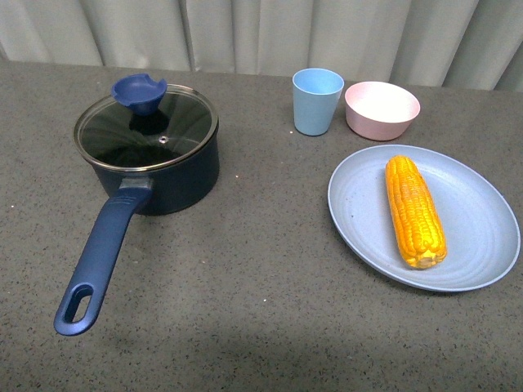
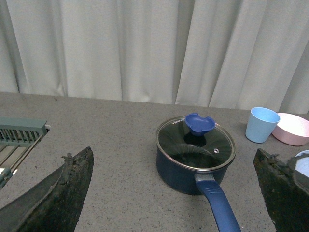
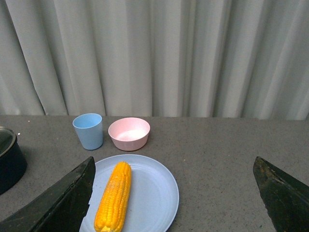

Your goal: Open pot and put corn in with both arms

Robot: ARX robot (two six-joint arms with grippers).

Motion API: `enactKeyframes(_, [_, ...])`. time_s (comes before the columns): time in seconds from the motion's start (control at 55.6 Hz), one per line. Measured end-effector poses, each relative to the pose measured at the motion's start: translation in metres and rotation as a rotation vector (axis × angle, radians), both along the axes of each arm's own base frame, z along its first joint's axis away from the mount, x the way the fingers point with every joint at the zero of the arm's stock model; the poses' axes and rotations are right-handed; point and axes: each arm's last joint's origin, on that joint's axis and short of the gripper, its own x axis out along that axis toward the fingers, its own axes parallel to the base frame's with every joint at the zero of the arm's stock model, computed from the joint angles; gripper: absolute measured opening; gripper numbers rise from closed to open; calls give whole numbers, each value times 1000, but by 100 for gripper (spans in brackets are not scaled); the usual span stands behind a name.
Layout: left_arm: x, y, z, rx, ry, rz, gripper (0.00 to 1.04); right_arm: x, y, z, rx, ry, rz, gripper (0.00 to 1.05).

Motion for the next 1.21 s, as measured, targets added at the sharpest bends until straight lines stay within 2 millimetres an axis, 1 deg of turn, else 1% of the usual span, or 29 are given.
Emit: enactKeyframes(1.205, [0,0,0,0,0,0,98,0,0,0,0,0,0,96])
